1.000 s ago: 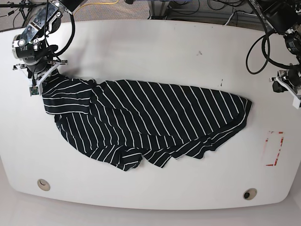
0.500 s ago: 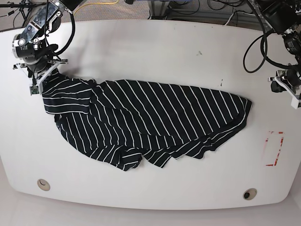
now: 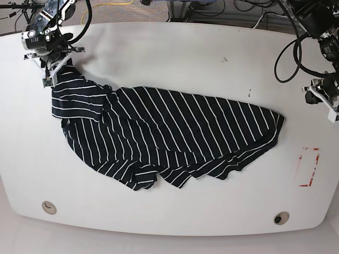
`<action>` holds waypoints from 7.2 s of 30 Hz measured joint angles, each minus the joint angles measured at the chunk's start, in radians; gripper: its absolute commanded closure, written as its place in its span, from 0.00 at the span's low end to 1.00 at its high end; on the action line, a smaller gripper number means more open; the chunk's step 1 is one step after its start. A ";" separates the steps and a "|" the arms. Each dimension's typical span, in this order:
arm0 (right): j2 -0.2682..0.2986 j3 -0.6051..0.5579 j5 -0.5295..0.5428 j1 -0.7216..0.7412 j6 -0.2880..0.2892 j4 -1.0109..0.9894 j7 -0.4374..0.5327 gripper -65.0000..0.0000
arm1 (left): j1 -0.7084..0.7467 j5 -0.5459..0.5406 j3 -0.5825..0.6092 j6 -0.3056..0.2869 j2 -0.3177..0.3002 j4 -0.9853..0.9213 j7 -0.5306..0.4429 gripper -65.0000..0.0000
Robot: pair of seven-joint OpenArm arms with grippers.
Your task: Fold the T-shirt properly
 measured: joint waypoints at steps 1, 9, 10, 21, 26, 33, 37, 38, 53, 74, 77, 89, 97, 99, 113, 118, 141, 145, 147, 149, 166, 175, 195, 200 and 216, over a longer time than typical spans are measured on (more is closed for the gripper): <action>-0.001 0.000 -0.002 -0.010 0.000 0.000 -0.001 1.00 | 0.000 0.001 0.000 0.000 0.000 0.000 0.000 0.93; -0.026 0.002 -0.013 -0.049 0.001 0.000 -0.003 0.92 | -0.001 0.002 0.000 0.000 0.000 0.000 0.000 0.93; -0.027 0.002 -0.014 -0.049 0.000 0.000 -0.003 0.86 | 0.000 0.002 0.000 0.000 0.000 0.000 0.000 0.93; -0.023 0.002 -0.011 -0.060 0.000 0.007 -0.004 0.15 | -0.015 0.002 0.000 0.000 0.002 0.000 0.000 0.93; -0.024 0.002 0.016 -0.043 0.001 0.014 -0.003 0.12 | -0.025 0.002 0.000 0.000 0.001 0.000 0.000 0.93; 0.000 -0.001 0.122 -0.003 0.000 0.018 -0.006 0.12 | -0.050 0.006 0.017 0.004 0.001 0.000 0.003 0.93; 0.017 0.001 0.132 0.033 0.000 0.019 -0.011 0.12 | -0.065 -0.003 0.048 0.004 0.001 0.000 0.000 0.93; 0.018 0.003 0.129 0.047 0.000 0.018 -0.011 0.12 | -0.067 -0.009 0.054 0.003 0.003 0.000 0.000 0.93; 0.018 0.000 -0.057 0.385 -0.002 -0.072 -0.011 0.12 | -0.103 -0.003 0.086 0.004 0.034 0.000 0.005 0.93; 0.195 -0.001 -0.196 0.725 -0.004 -0.920 0.391 0.13 | -0.097 -0.002 0.085 0.003 0.030 0.000 0.004 0.93; 0.220 -0.001 -0.197 0.735 -0.004 -1.012 0.435 0.13 | -0.097 -0.001 0.085 0.003 0.028 0.000 0.005 0.93; 0.215 -0.001 -0.190 0.704 -0.006 -1.089 0.542 0.13 | -0.098 -0.001 0.085 0.003 0.028 0.000 0.004 0.93; 0.189 -0.003 -0.182 0.703 -0.008 -1.085 0.556 0.30 | -0.112 0.003 0.085 0.004 0.031 0.000 0.005 0.93; 0.189 -0.003 -0.182 0.702 -0.008 -1.085 0.555 0.47 | -0.124 0.003 0.087 0.004 0.031 0.000 0.004 0.90; 0.193 -0.002 -0.187 0.696 -0.008 -1.088 0.539 1.00 | -0.225 0.006 0.136 0.285 0.067 -0.003 -0.002 0.33; 0.193 -0.003 -0.187 0.695 -0.008 -1.088 0.539 1.00 | -0.282 -0.002 0.150 0.368 0.073 -0.068 -0.009 0.29; 0.157 -0.092 -0.197 0.639 -0.005 -0.958 0.501 1.00 | -0.388 -0.006 0.320 0.371 0.055 -0.566 -0.278 0.29; 0.155 -0.093 -0.194 0.638 -0.005 -0.958 0.495 1.00 | -0.394 -0.014 0.344 0.367 0.063 -0.581 -0.289 0.29; 0.155 -0.093 -0.195 0.638 -0.005 -0.958 0.495 1.00 | -0.397 -0.021 0.358 0.366 0.068 -0.587 -0.296 0.29; 0.156 -0.093 -0.194 0.636 -0.005 -0.957 0.496 1.00 | -0.399 -0.026 0.378 0.360 0.075 -0.590 -0.300 0.30; 0.157 -0.090 -0.190 0.635 -0.005 -0.957 0.496 1.00 | -0.373 -0.030 0.463 0.363 0.078 -0.584 -0.299 0.96; 0.145 -0.093 -0.195 0.617 -0.004 -0.827 0.379 1.00 | -0.279 -0.006 0.465 0.367 0.063 -0.320 -0.275 0.96; 0.154 -0.152 -0.143 0.682 0.008 -0.261 0.030 1.00 | -0.412 -0.153 0.262 0.241 -0.015 -0.055 -0.074 0.96; 0.197 -0.211 -0.142 0.760 0.007 -0.201 -0.002 1.00 | -0.505 -0.157 0.263 0.233 -0.019 -0.053 -0.073 0.96; 0.315 -0.444 -0.169 1.143 0.007 -0.197 -0.013 1.00 | -0.810 -0.058 0.319 0.240 -0.002 -0.017 -0.076 0.96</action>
